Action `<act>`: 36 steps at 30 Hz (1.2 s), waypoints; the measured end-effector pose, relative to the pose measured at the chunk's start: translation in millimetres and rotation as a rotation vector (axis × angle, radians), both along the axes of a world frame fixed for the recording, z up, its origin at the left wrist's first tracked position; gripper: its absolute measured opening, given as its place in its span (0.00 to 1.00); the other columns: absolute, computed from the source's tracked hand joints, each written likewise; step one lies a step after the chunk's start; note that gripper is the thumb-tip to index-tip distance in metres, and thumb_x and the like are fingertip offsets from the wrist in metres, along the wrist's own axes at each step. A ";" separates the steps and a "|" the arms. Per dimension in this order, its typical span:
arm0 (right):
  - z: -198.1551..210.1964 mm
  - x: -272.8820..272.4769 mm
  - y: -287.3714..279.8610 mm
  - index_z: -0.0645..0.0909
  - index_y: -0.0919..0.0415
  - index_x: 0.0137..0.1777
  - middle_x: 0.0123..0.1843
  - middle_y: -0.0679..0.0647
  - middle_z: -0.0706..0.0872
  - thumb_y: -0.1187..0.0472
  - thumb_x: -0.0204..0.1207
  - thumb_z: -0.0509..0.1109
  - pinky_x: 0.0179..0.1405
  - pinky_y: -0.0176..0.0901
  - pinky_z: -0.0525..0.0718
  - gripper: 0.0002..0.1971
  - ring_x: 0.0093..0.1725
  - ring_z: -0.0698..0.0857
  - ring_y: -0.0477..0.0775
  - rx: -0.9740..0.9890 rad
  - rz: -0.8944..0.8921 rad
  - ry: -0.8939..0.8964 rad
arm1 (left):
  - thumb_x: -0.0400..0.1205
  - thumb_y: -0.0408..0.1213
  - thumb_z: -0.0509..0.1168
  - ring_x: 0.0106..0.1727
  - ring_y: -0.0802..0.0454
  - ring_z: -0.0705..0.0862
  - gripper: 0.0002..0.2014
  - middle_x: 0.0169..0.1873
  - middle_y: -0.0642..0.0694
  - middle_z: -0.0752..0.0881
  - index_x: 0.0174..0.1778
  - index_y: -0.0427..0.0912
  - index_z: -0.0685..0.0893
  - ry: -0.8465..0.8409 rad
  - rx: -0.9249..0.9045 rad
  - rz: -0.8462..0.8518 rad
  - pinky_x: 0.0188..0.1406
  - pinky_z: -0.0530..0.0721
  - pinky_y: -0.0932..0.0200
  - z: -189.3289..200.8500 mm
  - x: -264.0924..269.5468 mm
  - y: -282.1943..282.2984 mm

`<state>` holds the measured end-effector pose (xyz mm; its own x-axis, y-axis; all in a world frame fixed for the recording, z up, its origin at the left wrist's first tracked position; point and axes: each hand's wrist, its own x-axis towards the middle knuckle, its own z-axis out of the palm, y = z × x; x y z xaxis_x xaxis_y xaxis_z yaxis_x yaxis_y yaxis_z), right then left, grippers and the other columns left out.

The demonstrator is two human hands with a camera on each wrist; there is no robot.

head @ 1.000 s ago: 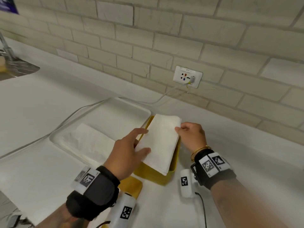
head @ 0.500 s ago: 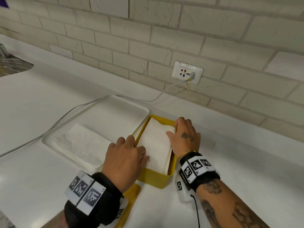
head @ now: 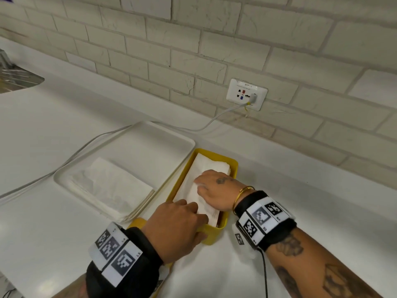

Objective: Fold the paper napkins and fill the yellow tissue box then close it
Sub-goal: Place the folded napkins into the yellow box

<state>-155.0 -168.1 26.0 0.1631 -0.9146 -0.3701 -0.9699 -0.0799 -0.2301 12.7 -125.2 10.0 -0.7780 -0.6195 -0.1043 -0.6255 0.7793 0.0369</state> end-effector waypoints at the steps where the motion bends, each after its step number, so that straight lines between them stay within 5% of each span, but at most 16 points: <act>1: 0.6 2.8 -4.0 0.67 0.55 0.84 0.83 0.59 0.68 0.51 0.90 0.51 0.81 0.58 0.68 0.24 0.82 0.68 0.65 0.025 -0.021 0.027 | 0.90 0.56 0.53 0.57 0.47 0.80 0.19 0.57 0.50 0.82 0.73 0.54 0.78 0.003 0.001 0.005 0.54 0.78 0.53 0.2 -0.2 0.2; 6: -7.4 16.6 -17.0 0.44 0.39 0.89 0.92 0.54 0.44 0.33 0.86 0.46 0.85 0.72 0.49 0.34 0.89 0.48 0.72 0.169 -0.146 0.198 | 0.90 0.47 0.56 0.57 0.48 0.81 0.15 0.58 0.52 0.83 0.72 0.56 0.80 -0.005 0.035 0.008 0.53 0.81 0.53 -0.8 -0.9 -2.3; 11: -10.4 11.5 -21.2 0.41 0.39 0.90 0.92 0.57 0.43 0.25 0.82 0.43 0.84 0.74 0.45 0.39 0.89 0.50 0.72 0.177 -0.217 0.218 | 0.90 0.46 0.56 0.60 0.50 0.82 0.16 0.60 0.54 0.84 0.71 0.57 0.82 -0.021 0.063 0.002 0.57 0.82 0.53 -1.4 0.1 -3.3; 17: -6.6 11.0 -18.1 0.45 0.41 0.90 0.92 0.55 0.47 0.24 0.81 0.43 0.84 0.72 0.46 0.41 0.89 0.49 0.69 0.138 -0.224 0.181 | 0.89 0.47 0.56 0.63 0.52 0.82 0.17 0.63 0.56 0.84 0.72 0.57 0.81 -0.046 0.062 0.003 0.62 0.81 0.55 0.0 -4.5 -4.1; 21: 17.8 -8.4 7.0 0.60 0.47 0.87 0.89 0.52 0.61 0.33 0.85 0.55 0.85 0.60 0.60 0.34 0.87 0.61 0.59 -0.157 -0.212 -0.172 | 0.89 0.49 0.58 0.60 0.56 0.81 0.15 0.61 0.58 0.82 0.70 0.61 0.80 0.030 0.120 0.007 0.63 0.80 0.56 -1.5 0.7 -3.2; 24: 33.8 -53.2 46.6 0.70 0.49 0.81 0.83 0.51 0.71 0.40 0.86 0.62 0.80 0.52 0.68 0.27 0.81 0.70 0.55 -0.338 -0.317 -0.301 | 0.85 0.47 0.66 0.53 0.57 0.80 0.08 0.52 0.60 0.81 0.58 0.63 0.80 0.196 0.185 0.007 0.54 0.80 0.58 -3.0 6.9 -3.8; 27: 31.6 -115.4 98.5 0.76 0.49 0.75 0.78 0.51 0.77 0.44 0.85 0.66 0.73 0.47 0.74 0.22 0.76 0.76 0.54 -0.269 -0.507 -0.249 | 0.80 0.49 0.70 0.48 0.51 0.82 0.07 0.48 0.59 0.82 0.53 0.59 0.84 0.461 0.108 -0.060 0.42 0.79 0.59 -4.2 8.8 2.0; 31: 2.8 -172.5 173.8 0.77 0.47 0.73 0.77 0.52 0.77 0.44 0.82 0.70 0.68 0.45 0.76 0.22 0.73 0.78 0.55 -0.054 -0.700 -0.090 | 0.82 0.53 0.60 0.51 0.50 0.83 0.16 0.53 0.54 0.85 0.57 0.51 0.87 0.538 0.046 -0.264 0.45 0.84 0.52 3.4 -13.8 38.7; 36: -35.0 -176.5 232.3 0.71 0.43 0.79 0.82 0.49 0.68 0.42 0.80 0.70 0.76 0.49 0.71 0.28 0.80 0.69 0.55 0.102 -0.745 0.019 | 0.81 0.64 0.50 0.60 0.59 0.84 0.27 0.61 0.61 0.85 0.67 0.58 0.85 0.365 0.245 -0.378 0.59 0.84 0.58 -15.4 -57.6 74.6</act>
